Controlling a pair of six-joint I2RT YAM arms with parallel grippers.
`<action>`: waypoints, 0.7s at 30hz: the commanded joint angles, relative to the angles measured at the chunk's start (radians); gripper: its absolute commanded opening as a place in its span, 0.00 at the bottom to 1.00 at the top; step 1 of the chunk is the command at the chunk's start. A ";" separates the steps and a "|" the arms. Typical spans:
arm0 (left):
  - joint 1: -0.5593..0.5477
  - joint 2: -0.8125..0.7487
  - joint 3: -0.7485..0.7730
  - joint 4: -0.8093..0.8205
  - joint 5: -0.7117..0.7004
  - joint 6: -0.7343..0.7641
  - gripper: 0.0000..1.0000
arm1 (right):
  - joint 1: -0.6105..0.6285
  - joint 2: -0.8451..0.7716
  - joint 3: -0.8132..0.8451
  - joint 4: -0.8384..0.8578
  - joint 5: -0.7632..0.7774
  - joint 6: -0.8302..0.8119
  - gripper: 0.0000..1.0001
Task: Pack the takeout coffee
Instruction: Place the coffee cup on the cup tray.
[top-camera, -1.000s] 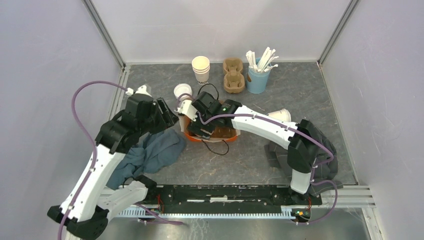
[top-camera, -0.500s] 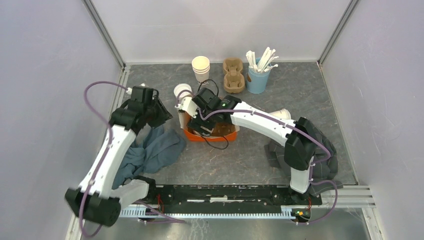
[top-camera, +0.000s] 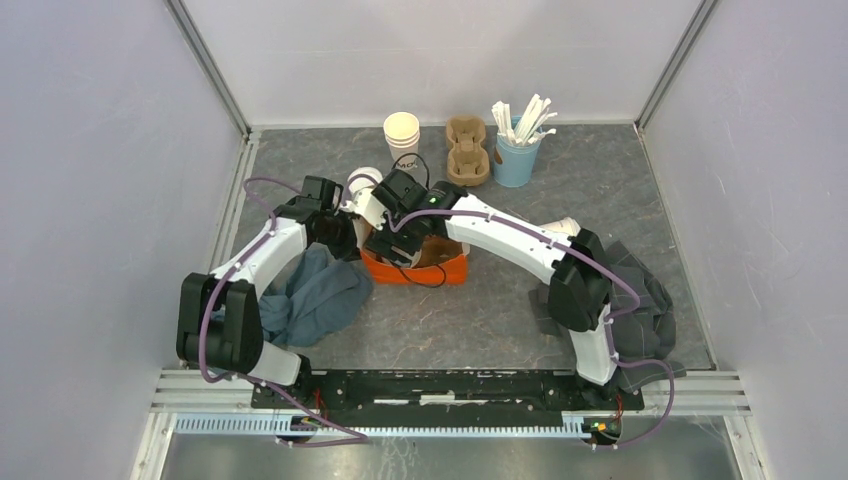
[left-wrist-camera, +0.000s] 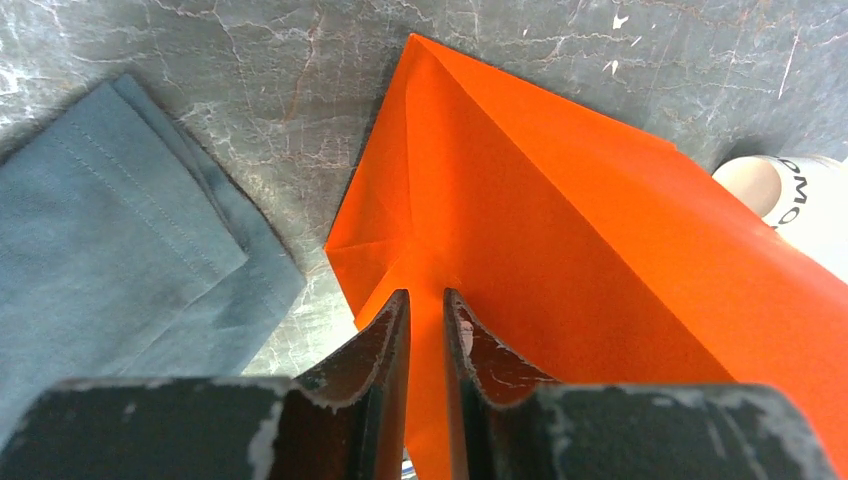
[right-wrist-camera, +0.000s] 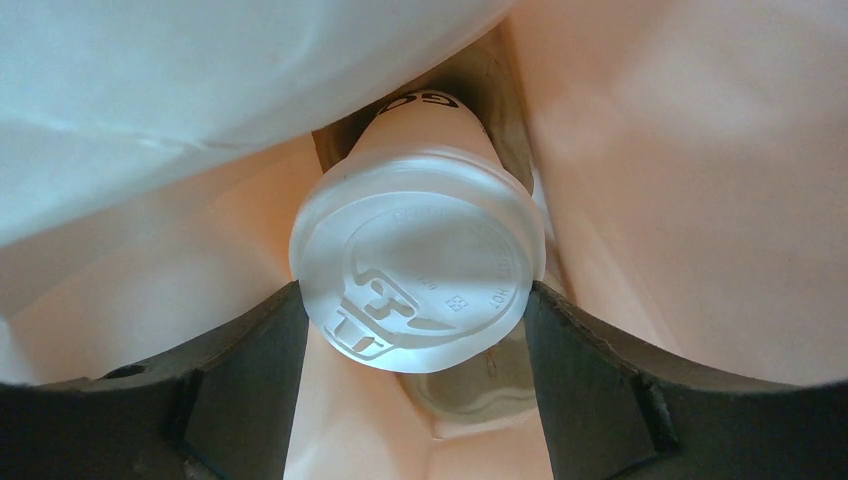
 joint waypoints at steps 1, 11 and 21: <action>-0.021 0.000 -0.044 0.095 0.079 0.019 0.24 | 0.006 0.060 0.015 -0.059 0.014 0.056 0.55; -0.022 0.016 -0.058 0.107 0.100 0.029 0.24 | 0.010 0.120 -0.072 0.030 0.027 0.094 0.55; -0.022 -0.027 -0.028 0.064 0.061 0.063 0.24 | 0.010 0.000 -0.054 0.061 0.013 0.137 0.74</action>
